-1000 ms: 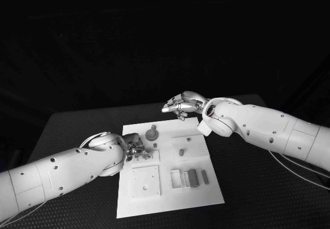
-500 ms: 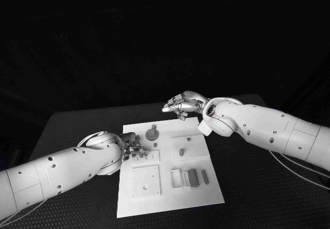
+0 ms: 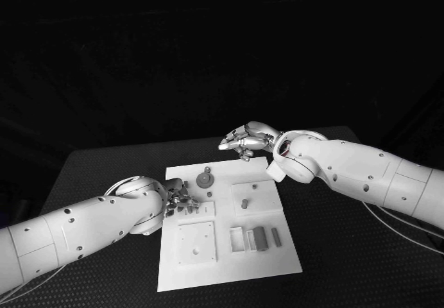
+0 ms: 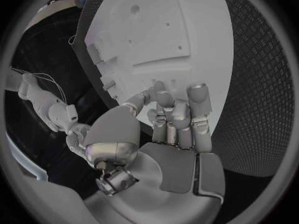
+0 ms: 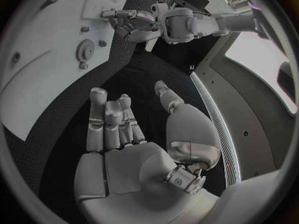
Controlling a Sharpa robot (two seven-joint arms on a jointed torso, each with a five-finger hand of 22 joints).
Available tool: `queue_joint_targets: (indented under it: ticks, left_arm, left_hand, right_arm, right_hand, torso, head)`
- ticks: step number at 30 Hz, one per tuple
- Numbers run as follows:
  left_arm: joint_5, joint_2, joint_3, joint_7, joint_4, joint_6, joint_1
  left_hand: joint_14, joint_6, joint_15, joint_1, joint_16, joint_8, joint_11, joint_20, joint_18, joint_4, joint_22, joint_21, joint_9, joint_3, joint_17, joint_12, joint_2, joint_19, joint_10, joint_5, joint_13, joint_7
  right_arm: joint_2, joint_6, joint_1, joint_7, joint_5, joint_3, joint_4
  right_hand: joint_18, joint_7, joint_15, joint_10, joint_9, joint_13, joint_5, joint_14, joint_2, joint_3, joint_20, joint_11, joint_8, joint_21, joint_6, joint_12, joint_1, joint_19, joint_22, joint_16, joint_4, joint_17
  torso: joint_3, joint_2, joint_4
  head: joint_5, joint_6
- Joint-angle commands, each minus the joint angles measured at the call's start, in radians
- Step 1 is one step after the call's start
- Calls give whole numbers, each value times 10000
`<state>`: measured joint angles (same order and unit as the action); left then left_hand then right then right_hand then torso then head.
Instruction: Assemble the parts on the task board
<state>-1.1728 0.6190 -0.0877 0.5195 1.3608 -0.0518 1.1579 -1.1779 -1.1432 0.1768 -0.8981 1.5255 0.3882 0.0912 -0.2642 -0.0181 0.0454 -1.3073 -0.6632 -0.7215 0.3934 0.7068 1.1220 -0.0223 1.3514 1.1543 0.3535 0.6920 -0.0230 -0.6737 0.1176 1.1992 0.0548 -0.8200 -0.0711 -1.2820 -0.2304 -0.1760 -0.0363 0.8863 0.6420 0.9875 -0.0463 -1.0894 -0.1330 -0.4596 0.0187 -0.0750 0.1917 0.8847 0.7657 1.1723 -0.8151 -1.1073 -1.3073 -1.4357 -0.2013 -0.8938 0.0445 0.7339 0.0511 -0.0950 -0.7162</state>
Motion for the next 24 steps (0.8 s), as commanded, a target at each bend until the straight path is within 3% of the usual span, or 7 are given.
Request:
queue_joint_targets:
  ticks: [1,24]
  left_arm:
    - [588,-8,-20,153,-19,396,-18]
    - [1085,11,-18,127,-101,354,-9]
  left_hand:
    - [-138,-61,147,-114,21,-3,-31,11,-199,2374,-208,-34,8,2322,12,-43,-6,61,57,60,16,18]
    - [-144,-63,148,-136,20,-9,-29,15,-195,2387,-208,-42,0,2337,20,-51,7,66,67,75,23,20]
  right_arm:
    - [5,-140,-6,49,-51,-2,-3]
    - [20,-144,-40,53,-49,1,27]
  right_hand:
    - [-313,-81,-12,-22,9,-15,-19,66,7,2,64,36,-17,-44,-13,49,94,24,-137,-63,78,14]
    - [-313,-81,-13,-25,11,-23,-19,67,5,-1,65,37,-18,-46,-13,55,105,24,-139,-65,92,17]
  torso:
    - [1,6,-6]
    - [1,5,-6]
  head:
    - [1,-13]
    - [0,3]
